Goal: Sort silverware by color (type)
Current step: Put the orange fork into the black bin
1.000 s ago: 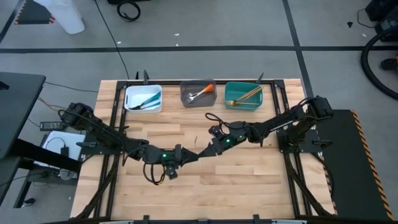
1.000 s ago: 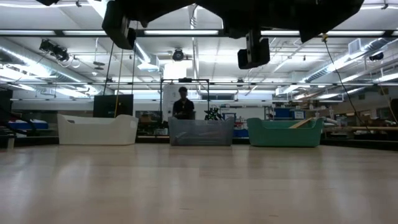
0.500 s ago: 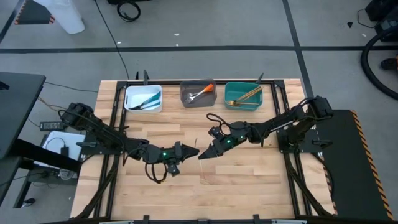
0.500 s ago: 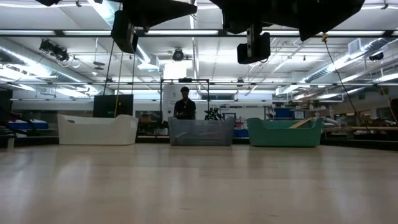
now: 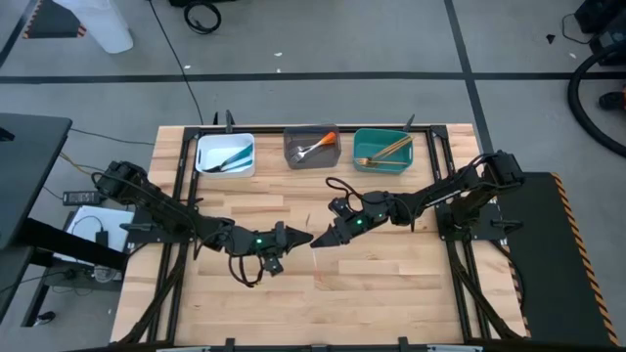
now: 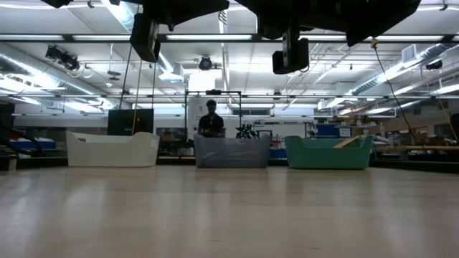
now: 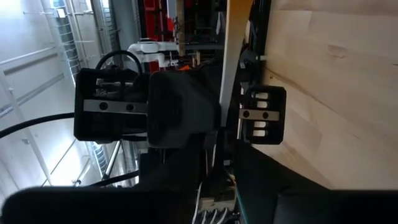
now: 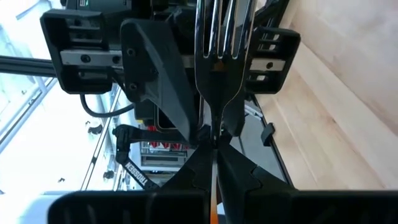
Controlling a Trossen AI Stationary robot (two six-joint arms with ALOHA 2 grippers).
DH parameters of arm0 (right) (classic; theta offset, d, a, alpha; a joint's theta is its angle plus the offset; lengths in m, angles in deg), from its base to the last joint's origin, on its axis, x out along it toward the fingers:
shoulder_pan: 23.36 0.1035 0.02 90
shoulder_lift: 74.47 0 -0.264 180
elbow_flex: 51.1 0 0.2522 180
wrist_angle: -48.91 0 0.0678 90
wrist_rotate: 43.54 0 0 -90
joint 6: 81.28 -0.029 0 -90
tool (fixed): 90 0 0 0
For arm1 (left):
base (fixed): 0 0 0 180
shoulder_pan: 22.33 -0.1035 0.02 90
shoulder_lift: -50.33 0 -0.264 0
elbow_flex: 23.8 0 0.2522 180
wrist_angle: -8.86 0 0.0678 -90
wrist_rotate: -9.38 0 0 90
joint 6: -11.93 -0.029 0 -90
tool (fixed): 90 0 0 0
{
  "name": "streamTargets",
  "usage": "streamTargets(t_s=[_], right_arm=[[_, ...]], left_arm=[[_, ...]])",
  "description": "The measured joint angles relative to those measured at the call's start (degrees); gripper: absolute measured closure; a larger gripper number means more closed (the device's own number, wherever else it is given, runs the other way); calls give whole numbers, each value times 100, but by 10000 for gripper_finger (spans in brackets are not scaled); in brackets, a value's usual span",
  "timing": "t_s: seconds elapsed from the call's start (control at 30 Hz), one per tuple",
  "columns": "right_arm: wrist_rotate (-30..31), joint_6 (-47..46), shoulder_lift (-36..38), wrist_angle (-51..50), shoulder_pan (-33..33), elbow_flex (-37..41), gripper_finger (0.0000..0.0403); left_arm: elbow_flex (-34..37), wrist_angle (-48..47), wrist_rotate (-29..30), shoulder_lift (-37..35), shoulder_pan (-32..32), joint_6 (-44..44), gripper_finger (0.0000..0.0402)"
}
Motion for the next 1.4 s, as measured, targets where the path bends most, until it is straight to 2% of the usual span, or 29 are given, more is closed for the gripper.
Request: streamTargets(t_s=[0.53, 0.77, 1.13, 1.4], right_arm=[[189, -48, 0, 44, 97, 2, 382], [138, 4, 0, 46, 107, 2, 376], [-79, 24, 4, 44, 105, 2, 322], [-467, 22, 4, 44, -24, 2, 307]], left_arm=[[0, -4, -96, 0, -4, 32, 381], [0, -2, -99, 0, 0, 44, 385], [0, -11, -53, 0, 0, 50, 387], [-1, -13, -58, 0, 0, 74, 387]])
